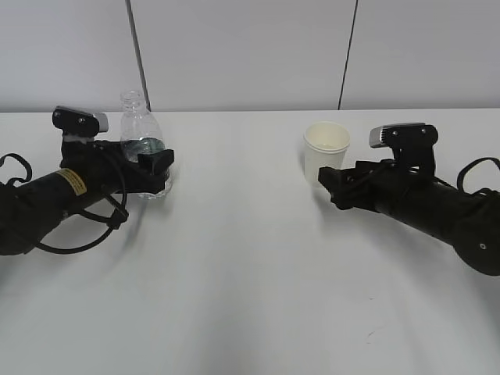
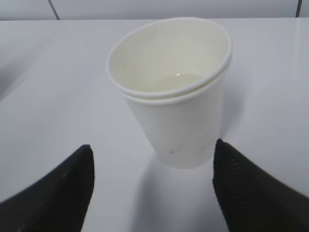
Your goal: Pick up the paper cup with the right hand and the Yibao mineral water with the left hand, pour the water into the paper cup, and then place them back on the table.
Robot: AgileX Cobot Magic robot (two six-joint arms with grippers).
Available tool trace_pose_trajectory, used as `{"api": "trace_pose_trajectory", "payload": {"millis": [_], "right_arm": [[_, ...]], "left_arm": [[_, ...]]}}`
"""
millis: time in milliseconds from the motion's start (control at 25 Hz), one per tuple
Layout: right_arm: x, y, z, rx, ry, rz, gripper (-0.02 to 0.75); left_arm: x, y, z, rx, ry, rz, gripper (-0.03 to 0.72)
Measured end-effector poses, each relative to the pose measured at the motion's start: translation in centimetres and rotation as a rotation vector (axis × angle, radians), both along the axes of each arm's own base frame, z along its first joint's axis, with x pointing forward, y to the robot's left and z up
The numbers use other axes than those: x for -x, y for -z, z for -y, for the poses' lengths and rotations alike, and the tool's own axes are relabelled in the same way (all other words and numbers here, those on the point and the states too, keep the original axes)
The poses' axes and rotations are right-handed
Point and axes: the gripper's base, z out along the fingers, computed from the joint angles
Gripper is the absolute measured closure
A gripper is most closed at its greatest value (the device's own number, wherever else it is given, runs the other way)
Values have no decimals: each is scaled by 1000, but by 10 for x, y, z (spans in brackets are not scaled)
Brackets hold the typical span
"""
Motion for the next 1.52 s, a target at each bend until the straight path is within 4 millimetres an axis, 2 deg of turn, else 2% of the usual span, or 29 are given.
{"api": "trace_pose_trajectory", "payload": {"millis": [240,520,1120,1520], "right_arm": [[20,-27,3,-5,0,37,143],[33,-54,4,-13,0,100,143],[41,-90,5,4,-19,185,143],[46,-109,6,3,-11,218,143]], "left_arm": [[0,3,0,-7,-4,-15,96],[5,0,-2,-6,-10,-21,78],[9,-56,-4,8,-26,94,84],[16,-101,-9,-29,-60,121,94]]}}
